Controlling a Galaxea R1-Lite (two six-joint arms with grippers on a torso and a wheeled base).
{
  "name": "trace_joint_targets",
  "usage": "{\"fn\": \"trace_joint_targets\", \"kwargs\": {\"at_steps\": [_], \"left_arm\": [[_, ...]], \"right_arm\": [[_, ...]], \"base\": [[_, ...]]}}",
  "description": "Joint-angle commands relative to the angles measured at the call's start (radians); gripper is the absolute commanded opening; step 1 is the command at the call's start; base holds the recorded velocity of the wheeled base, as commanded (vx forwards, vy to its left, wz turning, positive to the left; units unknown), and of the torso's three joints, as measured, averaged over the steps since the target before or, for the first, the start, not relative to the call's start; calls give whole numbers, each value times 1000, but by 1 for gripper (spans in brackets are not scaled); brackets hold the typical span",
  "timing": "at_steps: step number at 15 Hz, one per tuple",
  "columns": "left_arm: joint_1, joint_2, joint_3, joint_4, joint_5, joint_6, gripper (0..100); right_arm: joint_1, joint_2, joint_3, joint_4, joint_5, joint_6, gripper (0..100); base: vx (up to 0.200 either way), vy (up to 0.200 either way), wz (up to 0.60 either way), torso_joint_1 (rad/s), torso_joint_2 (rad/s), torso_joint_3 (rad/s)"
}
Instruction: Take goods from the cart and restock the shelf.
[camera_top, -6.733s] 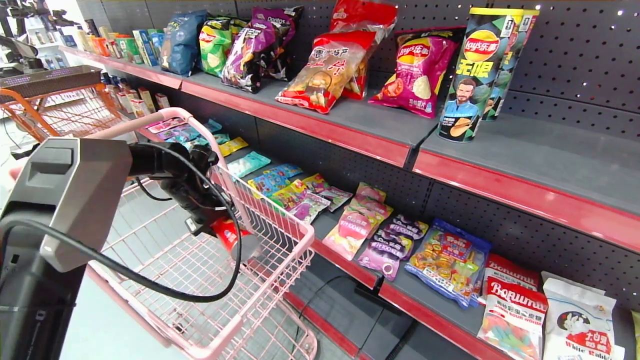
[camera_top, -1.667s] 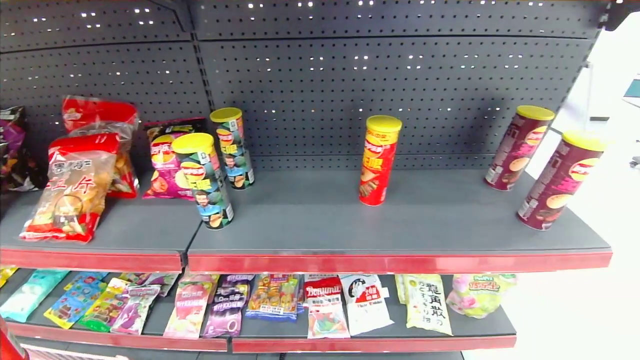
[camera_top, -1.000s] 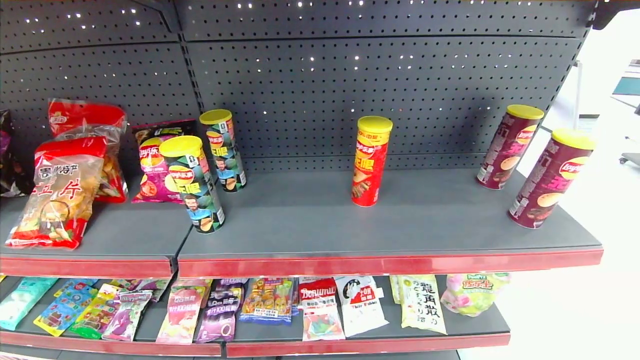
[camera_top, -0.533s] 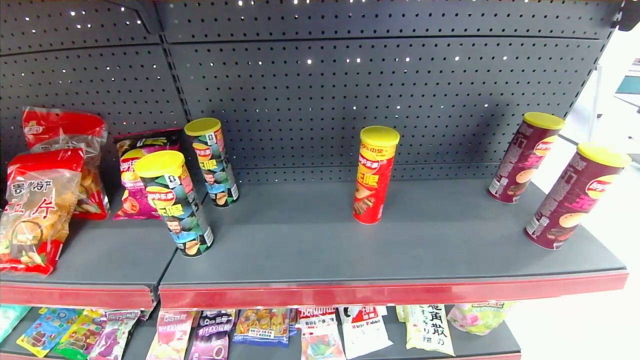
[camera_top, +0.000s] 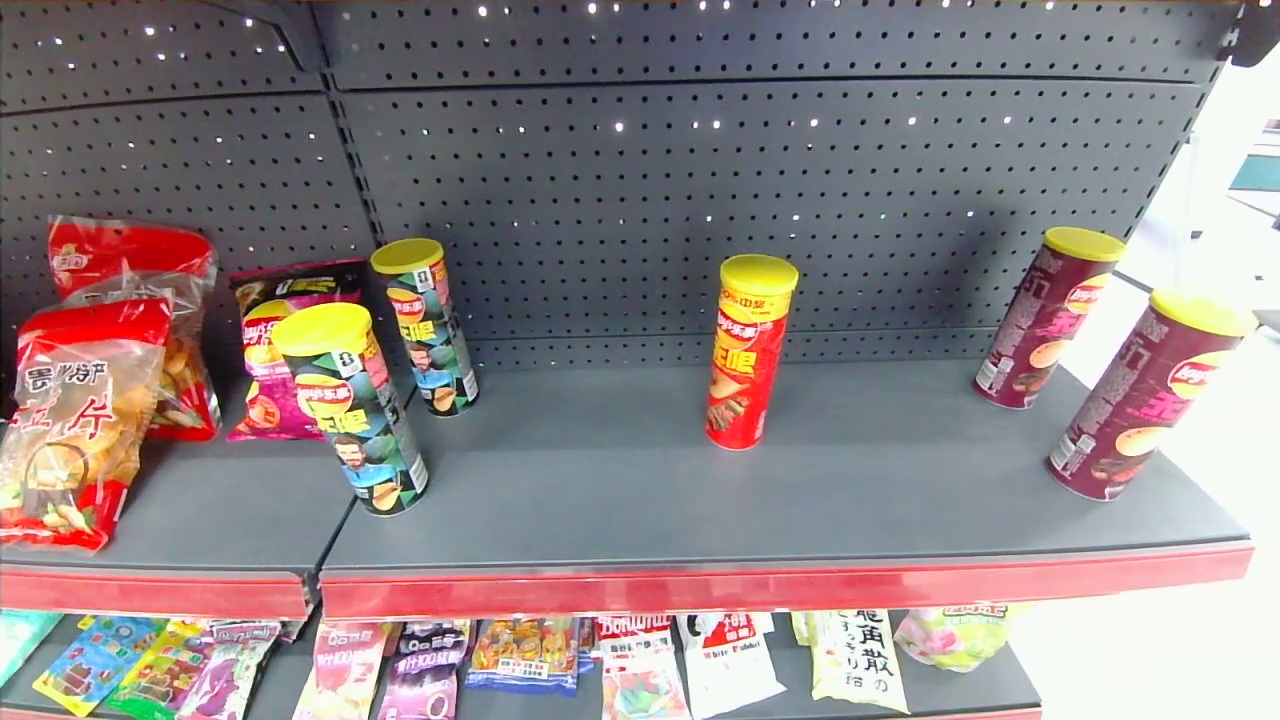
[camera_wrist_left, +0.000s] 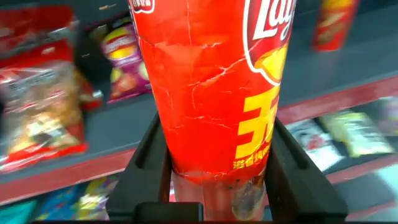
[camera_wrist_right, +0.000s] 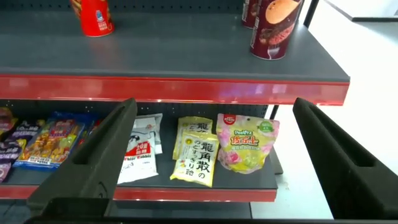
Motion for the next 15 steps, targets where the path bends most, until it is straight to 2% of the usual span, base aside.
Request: {"fn": "trace_joint_targets", "kwargs": {"at_steps": [1,2,3,4,6,7,9,10,11,12,13,15], "left_arm": [[-1,-7,5,0,-4,-8,0],[-3,4,6,0,-7,-13,0],[0,33,2,0,1,-13,0],[5,85,-15,-3,8,-13,0],[3,149,-38,-2,14,-13,0],[2,174,-45,-2,7,-11,0],[-15,206,-61,-16,-68,-13,0],[-15,212,-71,-19,-85,-13,0],[-15,226,-89,-20,-107,-8,0],[-14,243,-98,-22,-102,-7,0],[-14,243,-100,-22,-102,-7,0],[-14,234,-107,-20,-99,22,0]], "right_arm": [[0,-1,-1,-1,1,-3,100],[0,-3,0,-3,4,-2,100],[1,22,-56,-12,17,1,100],[9,240,-285,-12,17,61,100],[23,554,-616,-4,64,337,100],[35,597,-615,-3,101,279,100],[60,712,-566,-20,147,66,100],[66,760,-572,-20,162,46,100],[130,855,-604,-18,256,29,100],[170,951,-624,-27,316,27,100],[169,959,-625,-29,316,27,100],[189,1232,-659,-239,348,24,100]], "base": [[0,0,0,0,0,0],[0,0,0,0,0,0],[0,0,0,0,0,0],[0,0,0,0,0,0],[0,0,0,0,0,0],[0,0,0,0,0,0],[0,0,0,0,0,0],[0,0,0,0,0,0],[0,0,0,0,0,0],[0,0,0,0,0,0],[0,0,0,0,0,0],[0,0,0,0,0,0]]}}
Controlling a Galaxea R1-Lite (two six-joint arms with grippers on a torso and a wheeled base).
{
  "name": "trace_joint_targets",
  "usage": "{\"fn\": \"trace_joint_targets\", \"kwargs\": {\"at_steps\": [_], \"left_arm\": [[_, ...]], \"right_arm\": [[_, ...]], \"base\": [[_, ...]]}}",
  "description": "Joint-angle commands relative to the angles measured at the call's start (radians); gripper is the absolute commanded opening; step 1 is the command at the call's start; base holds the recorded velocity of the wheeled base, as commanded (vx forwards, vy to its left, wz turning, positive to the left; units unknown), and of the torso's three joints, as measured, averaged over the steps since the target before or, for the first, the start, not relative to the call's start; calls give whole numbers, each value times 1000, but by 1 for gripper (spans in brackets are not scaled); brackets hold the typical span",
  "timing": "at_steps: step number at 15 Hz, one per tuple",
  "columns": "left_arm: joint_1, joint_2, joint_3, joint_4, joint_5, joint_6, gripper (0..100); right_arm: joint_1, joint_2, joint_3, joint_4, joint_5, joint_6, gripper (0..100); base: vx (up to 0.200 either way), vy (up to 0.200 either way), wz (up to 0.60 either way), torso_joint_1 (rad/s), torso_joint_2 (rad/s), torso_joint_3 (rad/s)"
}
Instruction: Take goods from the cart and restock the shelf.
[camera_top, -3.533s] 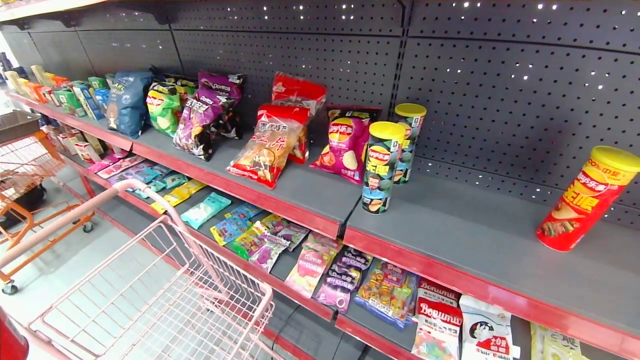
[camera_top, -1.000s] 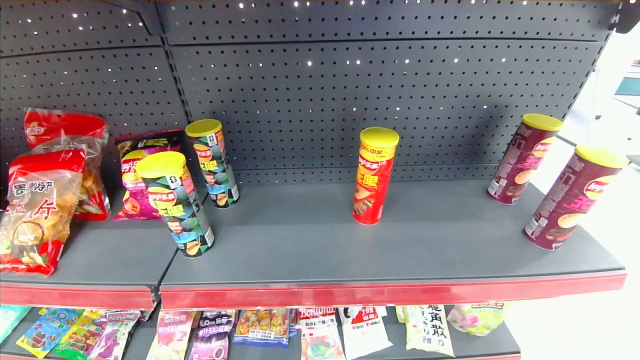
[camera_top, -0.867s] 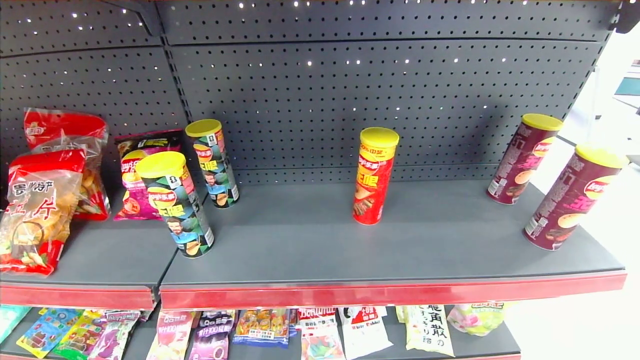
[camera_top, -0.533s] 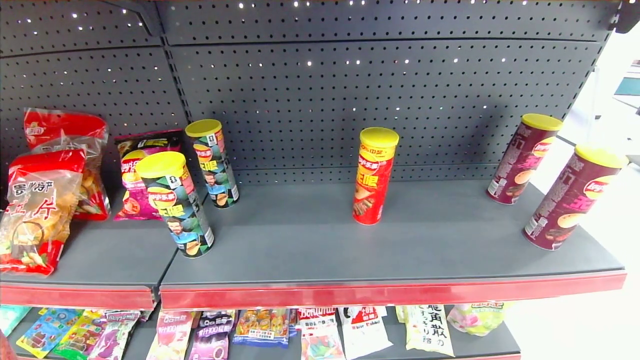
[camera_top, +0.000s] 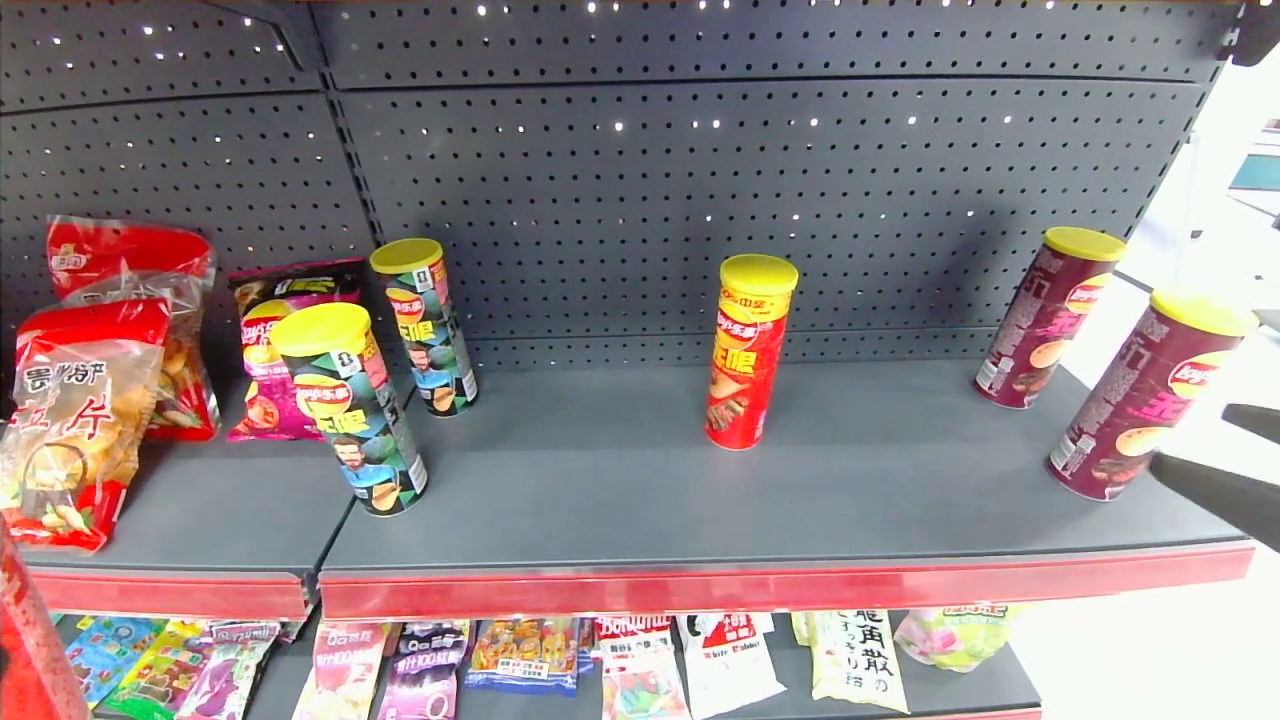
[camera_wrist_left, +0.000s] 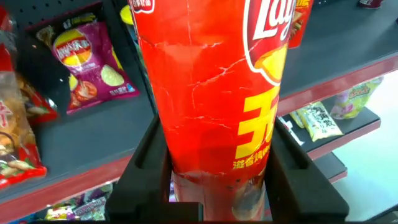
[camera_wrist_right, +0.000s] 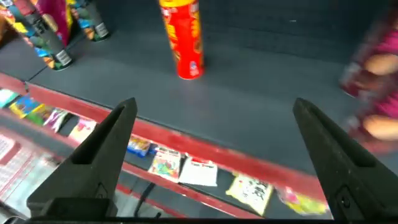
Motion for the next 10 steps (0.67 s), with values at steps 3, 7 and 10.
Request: {"fn": "trace_joint_targets", "kwargs": {"at_steps": [3,7,10], "left_arm": [[-1,8,-4,1,1,20,0],[0,10,-6,1,3,20,0],[0,8,-7,1,3,20,0]], "right_arm": [[88,543,-144,-258,70,-13,100],[149,718,-293,-267,58,-16,100],[186,810,-391,-293,1,-16,100]], "base": [[0,0,0,0,0,0],[0,0,0,0,0,0],[0,0,0,0,0,0]]}}
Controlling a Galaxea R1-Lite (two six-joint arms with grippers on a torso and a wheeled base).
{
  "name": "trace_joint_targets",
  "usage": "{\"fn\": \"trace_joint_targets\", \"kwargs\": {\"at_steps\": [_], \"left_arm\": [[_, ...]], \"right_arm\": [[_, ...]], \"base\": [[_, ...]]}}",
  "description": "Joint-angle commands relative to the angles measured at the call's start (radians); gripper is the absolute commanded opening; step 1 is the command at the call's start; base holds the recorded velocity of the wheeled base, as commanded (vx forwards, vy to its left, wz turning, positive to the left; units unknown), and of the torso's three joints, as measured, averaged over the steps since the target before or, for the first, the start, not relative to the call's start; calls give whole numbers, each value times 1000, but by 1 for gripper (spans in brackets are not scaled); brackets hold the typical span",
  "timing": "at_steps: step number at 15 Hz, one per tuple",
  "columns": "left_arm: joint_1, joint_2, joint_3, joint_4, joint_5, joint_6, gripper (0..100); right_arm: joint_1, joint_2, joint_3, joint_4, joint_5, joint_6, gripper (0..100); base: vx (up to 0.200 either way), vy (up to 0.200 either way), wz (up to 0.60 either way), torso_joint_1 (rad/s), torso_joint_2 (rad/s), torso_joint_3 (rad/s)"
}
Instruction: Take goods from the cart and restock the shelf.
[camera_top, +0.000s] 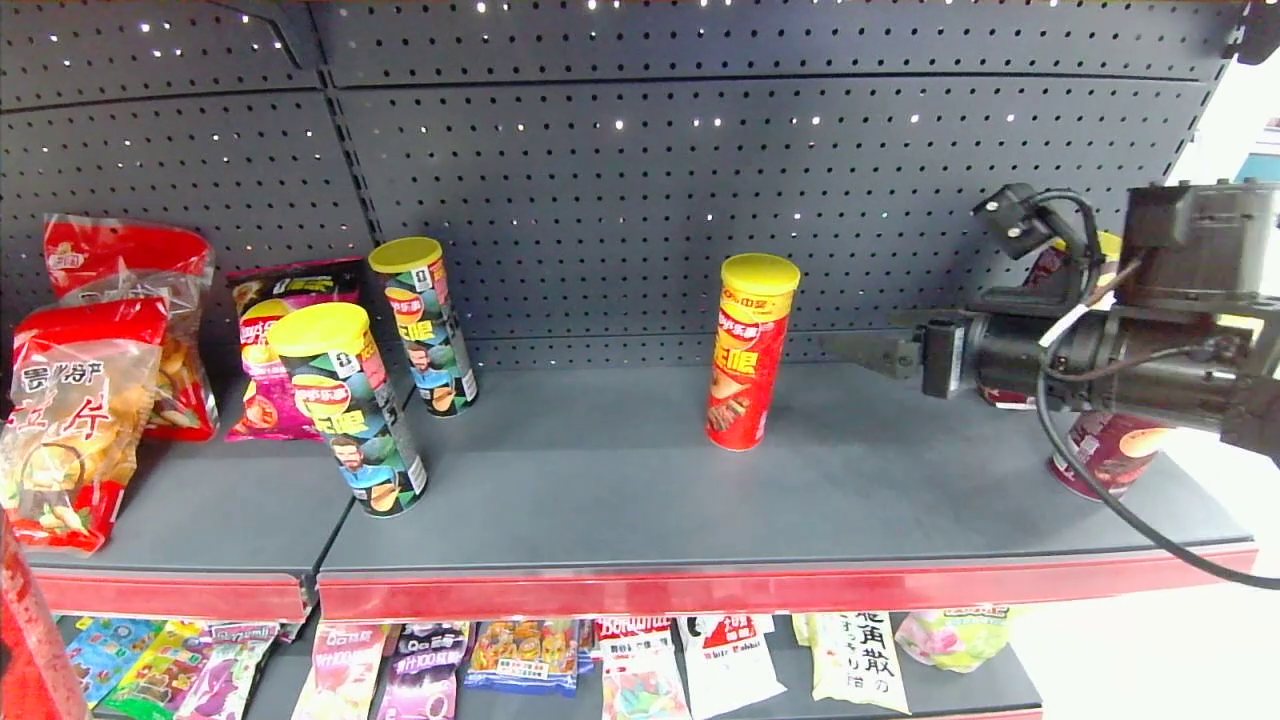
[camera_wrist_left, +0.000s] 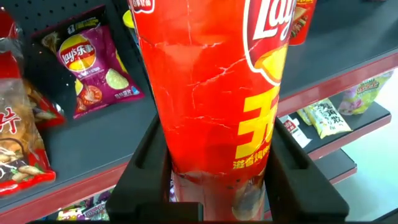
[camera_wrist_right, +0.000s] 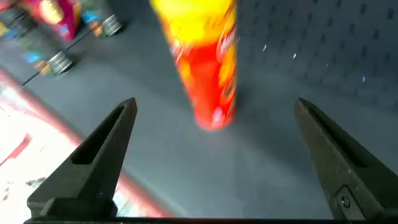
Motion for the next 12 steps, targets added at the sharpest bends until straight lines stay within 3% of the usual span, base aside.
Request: {"fn": "trace_joint_targets", "kwargs": {"at_steps": [1,12], "left_arm": [[-2,1,-5,0,0,0,0],[0,1,-12,0,0,-2,0]], "right_arm": [[37,104,-58,-4,-13,-1,100],[78,198,-141,-13,-45,-2,100]], "base": [[0,0,0,0,0,0],[0,0,0,0,0,0]]}}
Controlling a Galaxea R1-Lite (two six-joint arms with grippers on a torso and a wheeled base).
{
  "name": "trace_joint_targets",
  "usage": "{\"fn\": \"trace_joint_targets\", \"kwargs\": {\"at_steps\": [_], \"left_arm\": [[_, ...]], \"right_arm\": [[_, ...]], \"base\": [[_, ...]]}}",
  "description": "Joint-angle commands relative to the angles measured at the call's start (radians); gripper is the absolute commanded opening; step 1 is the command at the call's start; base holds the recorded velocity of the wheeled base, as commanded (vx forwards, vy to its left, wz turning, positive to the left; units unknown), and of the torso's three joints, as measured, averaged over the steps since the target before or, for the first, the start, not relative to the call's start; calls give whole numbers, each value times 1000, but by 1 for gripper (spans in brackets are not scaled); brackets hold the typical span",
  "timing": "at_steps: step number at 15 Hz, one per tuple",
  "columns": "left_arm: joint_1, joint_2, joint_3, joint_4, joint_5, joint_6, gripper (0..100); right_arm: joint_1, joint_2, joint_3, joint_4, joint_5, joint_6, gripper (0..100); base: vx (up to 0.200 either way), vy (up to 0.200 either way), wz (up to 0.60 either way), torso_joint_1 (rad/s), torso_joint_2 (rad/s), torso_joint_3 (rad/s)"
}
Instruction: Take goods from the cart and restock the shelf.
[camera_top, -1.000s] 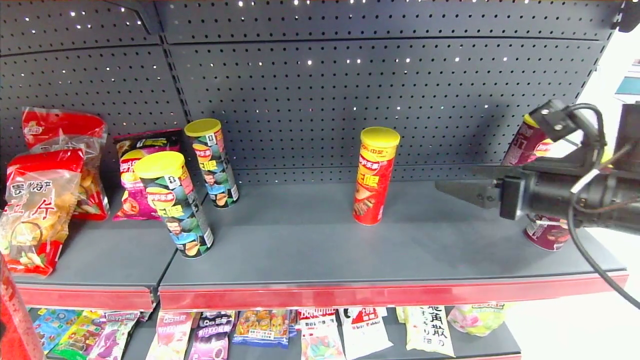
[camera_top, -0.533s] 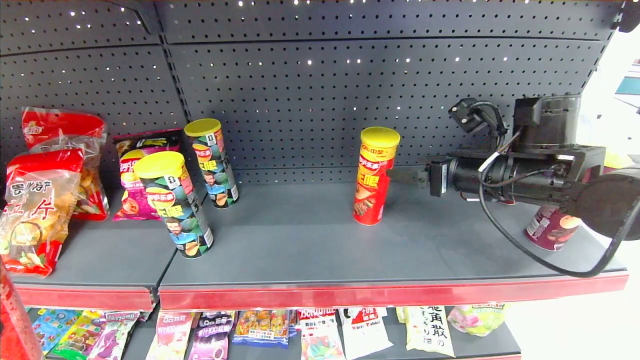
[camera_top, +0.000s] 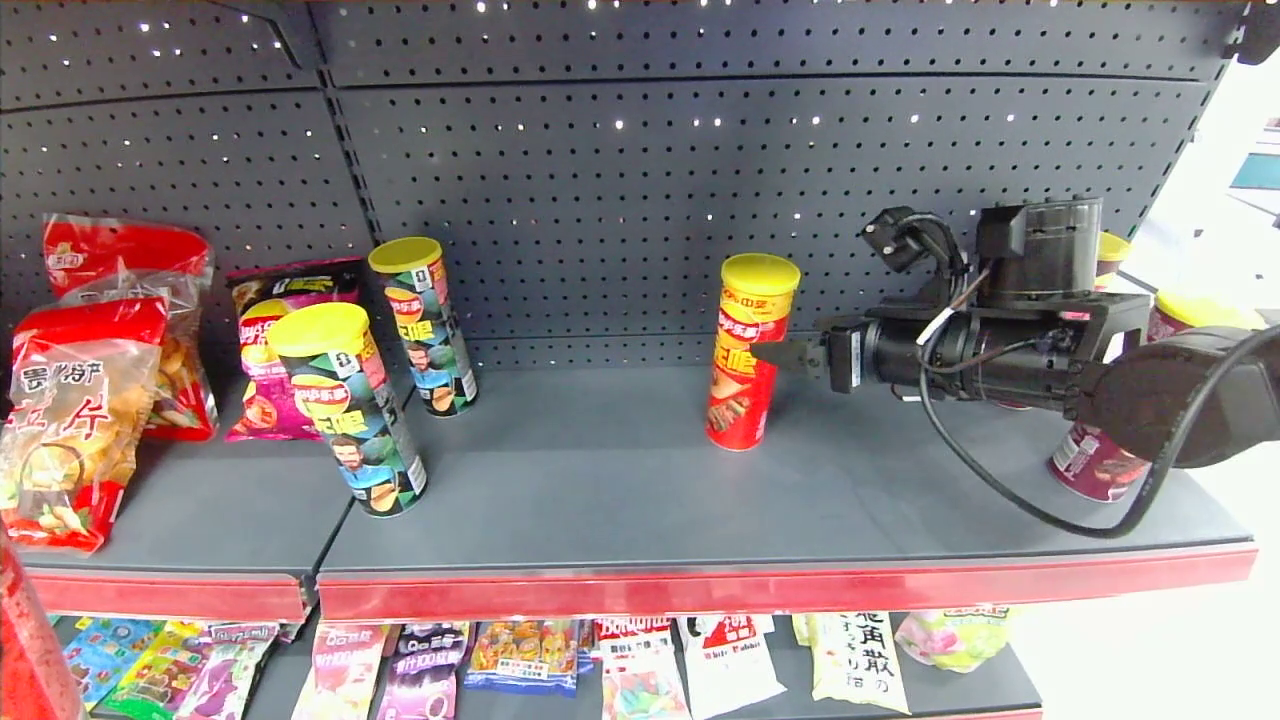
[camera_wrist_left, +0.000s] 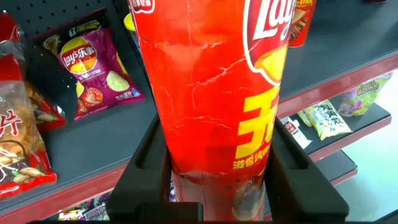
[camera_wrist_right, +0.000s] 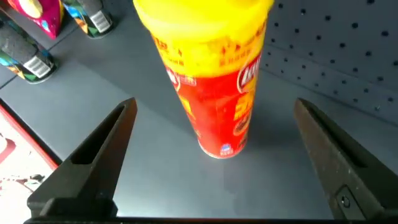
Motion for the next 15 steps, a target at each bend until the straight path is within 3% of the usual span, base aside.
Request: {"fn": "trace_joint_targets", "kwargs": {"at_steps": [1,12,13,15], "left_arm": [[0,2,-4,0,0,1,0],[2,-1,-15,2,3,-2,0],[0,0,-15,2,3,-4,0],[0,0,-15,2,3,-4,0]], "right_arm": [[5,33,-10,-32,-1,0,100],[31,160,-146,-52,-37,3,100],[31,180,-154,-63,-37,0,0],[33,178,-159,-74,-28,0,0]], "base": [[0,0,0,0,0,0],[0,0,0,0,0,0],[0,0,0,0,0,0],[0,0,0,0,0,0]]}}
